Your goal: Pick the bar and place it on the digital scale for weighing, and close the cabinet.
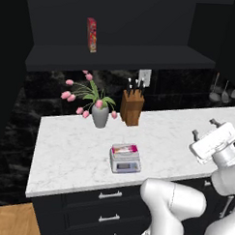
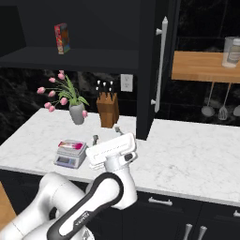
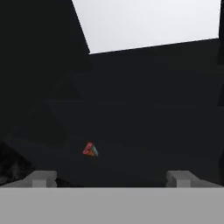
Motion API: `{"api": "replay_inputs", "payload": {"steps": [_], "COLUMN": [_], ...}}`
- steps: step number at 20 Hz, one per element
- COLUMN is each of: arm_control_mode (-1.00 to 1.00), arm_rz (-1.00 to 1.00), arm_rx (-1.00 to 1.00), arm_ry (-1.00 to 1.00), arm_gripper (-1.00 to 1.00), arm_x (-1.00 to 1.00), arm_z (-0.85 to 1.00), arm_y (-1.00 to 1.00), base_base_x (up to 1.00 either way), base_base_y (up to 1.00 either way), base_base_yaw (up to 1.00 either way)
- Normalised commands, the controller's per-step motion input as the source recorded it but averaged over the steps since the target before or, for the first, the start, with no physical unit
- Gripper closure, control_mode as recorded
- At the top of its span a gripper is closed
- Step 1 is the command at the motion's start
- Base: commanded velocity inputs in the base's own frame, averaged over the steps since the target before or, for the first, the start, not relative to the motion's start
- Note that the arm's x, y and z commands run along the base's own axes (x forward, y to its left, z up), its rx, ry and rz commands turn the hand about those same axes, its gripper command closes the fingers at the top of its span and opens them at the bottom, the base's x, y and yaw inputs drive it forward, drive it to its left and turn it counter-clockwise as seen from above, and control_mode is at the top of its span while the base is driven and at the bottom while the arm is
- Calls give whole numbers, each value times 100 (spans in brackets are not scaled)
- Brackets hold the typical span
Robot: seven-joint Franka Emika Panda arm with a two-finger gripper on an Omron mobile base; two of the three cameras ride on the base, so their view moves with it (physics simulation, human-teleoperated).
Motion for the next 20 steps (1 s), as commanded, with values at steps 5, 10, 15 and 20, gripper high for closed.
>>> {"api": "replay_inputs", "payload": {"steps": [5, 10, 15, 20], "arm_control_mode": [-100, -100, -100, -100], "arm_rz": [-9, -1, 0, -1], "arm_rx": [4, 12, 11, 3], "arm_ry": [0, -9, -8, 4], "arm_gripper": [-100, -100, -100, -100], "arm_x": [2, 0, -2, 0], "arm_z": [0, 0, 0, 0], "arm_y": [-56, -95, -94, -94], "base_base_x": [0, 0, 0, 0], "base_base_y": [0, 0, 0, 0], "base_base_yaw": [0, 0, 0, 0]}}
